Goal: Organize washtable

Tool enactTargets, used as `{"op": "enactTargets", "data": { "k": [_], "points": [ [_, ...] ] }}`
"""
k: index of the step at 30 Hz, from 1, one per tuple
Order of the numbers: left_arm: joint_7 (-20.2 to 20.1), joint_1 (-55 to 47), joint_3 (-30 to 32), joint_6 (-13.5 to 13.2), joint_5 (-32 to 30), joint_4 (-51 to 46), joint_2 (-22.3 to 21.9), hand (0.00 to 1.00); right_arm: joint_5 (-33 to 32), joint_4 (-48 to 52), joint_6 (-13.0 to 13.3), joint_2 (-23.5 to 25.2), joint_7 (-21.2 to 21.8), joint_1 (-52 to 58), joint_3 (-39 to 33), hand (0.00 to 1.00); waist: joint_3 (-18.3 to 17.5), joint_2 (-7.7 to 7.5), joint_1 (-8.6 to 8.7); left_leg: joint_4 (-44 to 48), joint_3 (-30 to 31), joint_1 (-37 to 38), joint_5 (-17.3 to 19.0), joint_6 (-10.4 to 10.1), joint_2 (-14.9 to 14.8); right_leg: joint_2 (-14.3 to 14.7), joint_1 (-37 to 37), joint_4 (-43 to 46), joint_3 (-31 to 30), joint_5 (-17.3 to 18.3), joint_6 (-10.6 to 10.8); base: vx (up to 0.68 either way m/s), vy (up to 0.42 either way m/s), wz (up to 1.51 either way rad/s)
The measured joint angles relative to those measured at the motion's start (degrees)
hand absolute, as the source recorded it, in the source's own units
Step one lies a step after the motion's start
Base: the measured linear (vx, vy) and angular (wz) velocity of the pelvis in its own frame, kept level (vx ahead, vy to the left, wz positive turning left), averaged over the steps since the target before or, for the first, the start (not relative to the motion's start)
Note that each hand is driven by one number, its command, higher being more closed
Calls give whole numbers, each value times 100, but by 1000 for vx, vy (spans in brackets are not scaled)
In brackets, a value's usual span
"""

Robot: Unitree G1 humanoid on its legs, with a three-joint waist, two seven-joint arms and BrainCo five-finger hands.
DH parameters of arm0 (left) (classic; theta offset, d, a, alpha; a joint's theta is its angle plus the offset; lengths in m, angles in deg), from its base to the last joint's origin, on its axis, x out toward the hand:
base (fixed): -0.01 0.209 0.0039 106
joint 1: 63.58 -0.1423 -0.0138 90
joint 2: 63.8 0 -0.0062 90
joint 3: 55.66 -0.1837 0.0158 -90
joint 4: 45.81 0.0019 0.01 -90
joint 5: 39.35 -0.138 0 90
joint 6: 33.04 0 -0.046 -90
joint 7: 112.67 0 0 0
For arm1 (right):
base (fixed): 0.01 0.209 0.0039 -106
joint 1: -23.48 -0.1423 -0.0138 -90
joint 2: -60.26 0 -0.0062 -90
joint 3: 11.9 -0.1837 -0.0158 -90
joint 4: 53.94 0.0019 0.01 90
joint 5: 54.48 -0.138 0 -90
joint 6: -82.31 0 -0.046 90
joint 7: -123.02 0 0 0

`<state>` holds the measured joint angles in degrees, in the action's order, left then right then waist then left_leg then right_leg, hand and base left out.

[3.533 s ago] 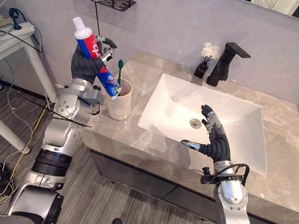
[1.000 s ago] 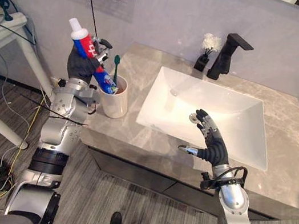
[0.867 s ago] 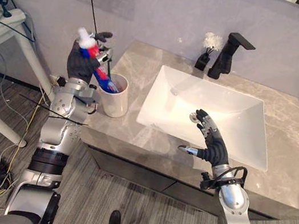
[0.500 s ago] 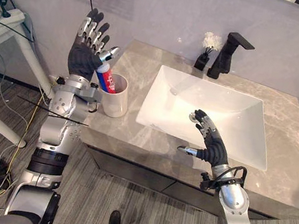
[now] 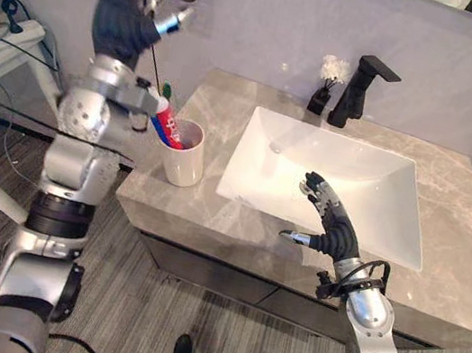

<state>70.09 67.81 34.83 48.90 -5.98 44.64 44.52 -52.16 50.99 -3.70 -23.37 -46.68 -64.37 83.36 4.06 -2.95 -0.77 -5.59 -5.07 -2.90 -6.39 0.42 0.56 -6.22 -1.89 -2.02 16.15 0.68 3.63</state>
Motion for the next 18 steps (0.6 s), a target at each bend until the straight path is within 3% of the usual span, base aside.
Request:
{"op": "enactTargets", "data": {
  "k": [5,6,11,13,14,18],
  "points": [
    [4,32,219,-142,176,-114,275,0,2,-13,10,8,5,-2,37,0,-125,186,-24,-2,104,-2,-1,-1,34,-6,-66,-9,131,34,8,20,9,15],
    [13,32,343,-184,203,-210,331,100,2,-14,12,9,6,-2,37,0,-135,202,-42,-3,125,-2,-1,-2,34,-8,-78,-14,154,46,-7,16,11,10],
    [-7,-156,604,-335,207,-402,543,100,5,-59,14,11,14,7,38,0,-197,207,-93,-2,223,-43,-15,-20,31,-12,-86,-9,261,74,-6,20,4,10],
    [-27,-878,966,-352,207,-1004,490,100,5,-65,17,13,17,31,27,0,-228,224,-81,-2,221,-42,-14,-20,37,-20,-84,-10,253,78,10,27,1,0],
    [-127,-1872,1347,-361,203,-1753,176,100,4,-64,17,11,17,112,-17,0,-233,222,-109,-1,229,-44,-13,-21,37,-20,-84,-11,258,90,24,46,-2,2],
    [-373,-3604,1487,-207,198,-2473,-835,100,5,-65,16,33,94,305,-106,0,-239,217,-236,0,265,-50,-13,-21,33,-11,-91,-11,286,103,28,29,-4,4]
  ]
}}
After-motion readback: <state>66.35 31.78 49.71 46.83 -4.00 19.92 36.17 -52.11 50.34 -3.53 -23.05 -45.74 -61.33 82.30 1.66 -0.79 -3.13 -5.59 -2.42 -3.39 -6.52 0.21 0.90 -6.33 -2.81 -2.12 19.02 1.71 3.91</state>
